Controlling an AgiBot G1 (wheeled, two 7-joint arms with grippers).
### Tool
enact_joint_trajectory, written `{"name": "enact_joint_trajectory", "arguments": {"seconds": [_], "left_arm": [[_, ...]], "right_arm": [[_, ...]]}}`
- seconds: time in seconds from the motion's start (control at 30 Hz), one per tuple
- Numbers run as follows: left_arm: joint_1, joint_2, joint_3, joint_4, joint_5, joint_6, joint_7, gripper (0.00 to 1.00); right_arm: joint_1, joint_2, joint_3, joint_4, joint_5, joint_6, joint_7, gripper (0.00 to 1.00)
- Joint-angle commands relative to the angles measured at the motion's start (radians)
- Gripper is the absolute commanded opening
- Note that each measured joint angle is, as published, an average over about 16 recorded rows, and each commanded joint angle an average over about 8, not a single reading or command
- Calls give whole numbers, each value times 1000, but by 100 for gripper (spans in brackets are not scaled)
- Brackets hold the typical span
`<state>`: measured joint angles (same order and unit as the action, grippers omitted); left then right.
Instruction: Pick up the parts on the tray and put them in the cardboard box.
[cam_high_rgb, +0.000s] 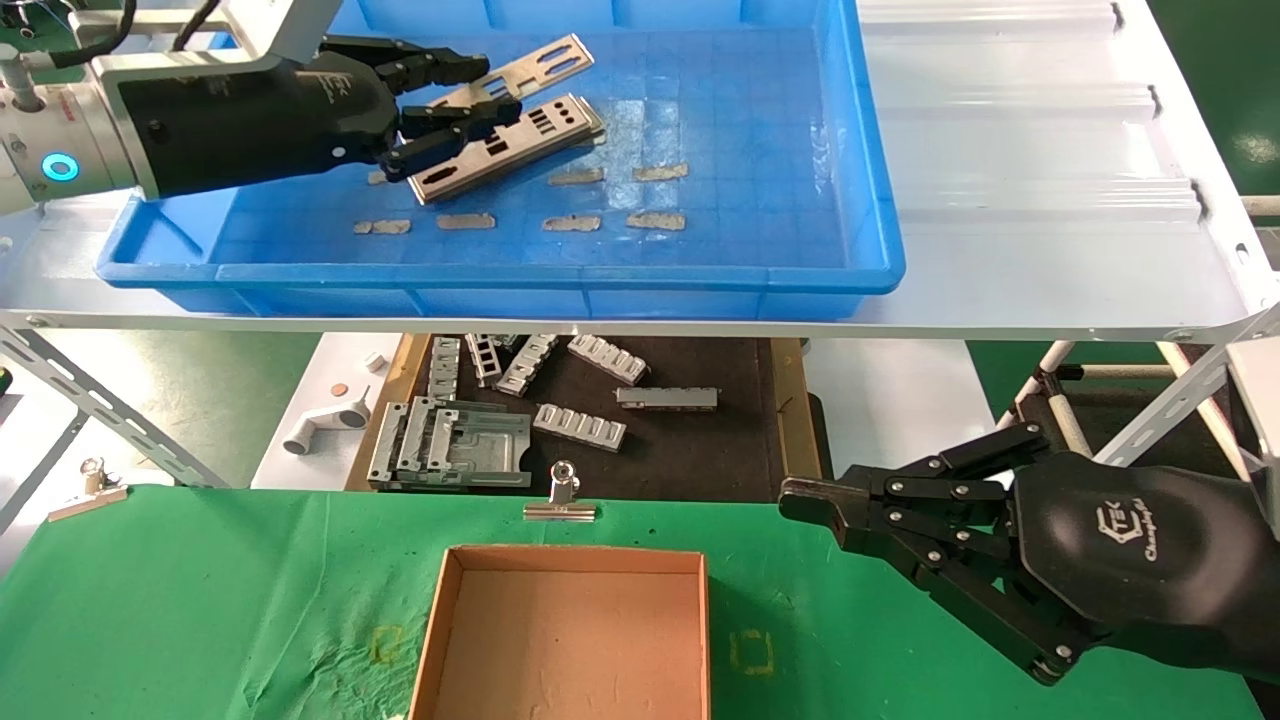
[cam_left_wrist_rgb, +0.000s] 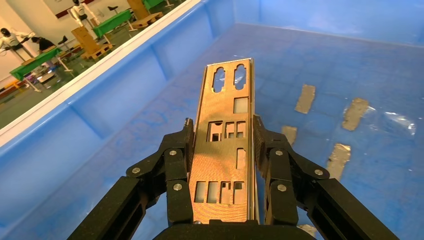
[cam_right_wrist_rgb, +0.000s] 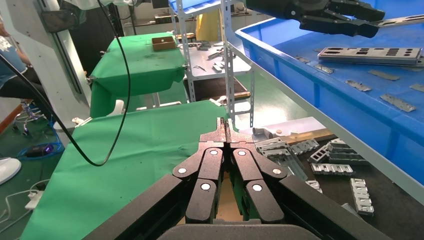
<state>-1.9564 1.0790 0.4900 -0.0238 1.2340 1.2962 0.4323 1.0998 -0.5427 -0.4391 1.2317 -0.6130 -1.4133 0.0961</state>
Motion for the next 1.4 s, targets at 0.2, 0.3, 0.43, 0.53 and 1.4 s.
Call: {"name": "enact_joint_trajectory", "arguments": {"seconds": [0.2, 0.3, 0.43, 0.53, 1.4], "left_arm": [[-6, -19, -1, -13, -2, 69, 25, 0], [-12, -41, -3, -29, -7, 155, 42, 0], [-13, -75, -1, -72, -14, 264, 65, 0], [1, -102, 9, -134, -29, 305, 69, 0], [375, -465, 370, -997, -368, 207, -138, 0]], "right_arm": [[0, 0, 0, 0, 0, 0, 0, 0], [0, 0, 0, 0, 0, 0, 0, 0], [0, 0, 0, 0, 0, 0, 0, 0], [0, 0, 0, 0, 0, 0, 0, 0], [0, 0, 0, 0, 0, 0, 0, 0]]}}
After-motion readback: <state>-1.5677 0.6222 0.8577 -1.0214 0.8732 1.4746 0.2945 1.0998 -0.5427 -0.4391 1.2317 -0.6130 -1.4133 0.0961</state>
